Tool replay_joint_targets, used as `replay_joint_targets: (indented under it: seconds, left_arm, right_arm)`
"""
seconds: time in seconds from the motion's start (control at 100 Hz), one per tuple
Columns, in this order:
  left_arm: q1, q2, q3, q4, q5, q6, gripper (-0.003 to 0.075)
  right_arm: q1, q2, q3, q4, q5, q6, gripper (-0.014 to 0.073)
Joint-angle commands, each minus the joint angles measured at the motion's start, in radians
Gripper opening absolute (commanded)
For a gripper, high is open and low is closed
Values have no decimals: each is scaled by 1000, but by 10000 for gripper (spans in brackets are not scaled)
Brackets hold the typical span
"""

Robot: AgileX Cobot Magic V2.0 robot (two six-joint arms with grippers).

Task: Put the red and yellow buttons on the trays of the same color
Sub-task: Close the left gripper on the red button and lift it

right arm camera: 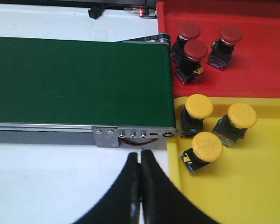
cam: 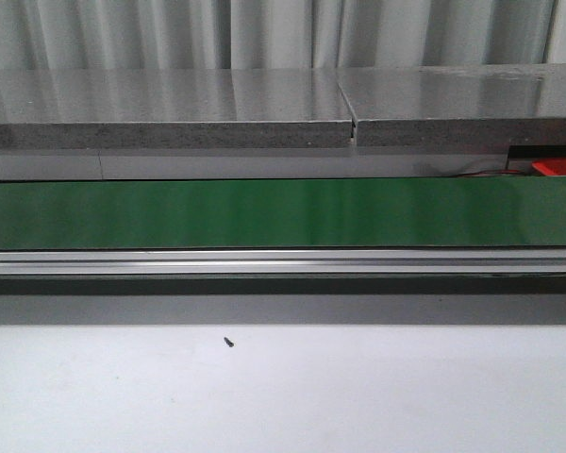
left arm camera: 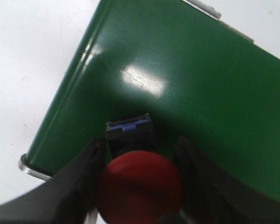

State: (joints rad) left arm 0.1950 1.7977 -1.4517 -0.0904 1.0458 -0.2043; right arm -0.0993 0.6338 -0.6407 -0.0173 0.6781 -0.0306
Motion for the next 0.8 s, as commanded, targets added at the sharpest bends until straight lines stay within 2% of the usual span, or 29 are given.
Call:
replay_joint_targets:
  seconds: [0.0,0.12,0.19,0.51,0.79]
  left_arm:
    - [-5,-30,-24,-28,-15,20,277]
    - [-5,-36,-33,-28,-24,20,507]
    - [-5,-56,-34,-38,-50,20,563]
    - [8,-98,-127,-41,-70,20,565]
    - [157,-86,-185,-47,-53,-21,536]
  right_arm:
    - [0,-3,-26,-6,-59,-10,-67]
    - [0,-3,-26,-6,-59,-10,-67]
    - [0,-3,-26,-6,-59,-10,-67]
    - [0,-3,-26,-6,-59,-10,-67]
    - [0,-3,-26,-6,-59,-10,-67]
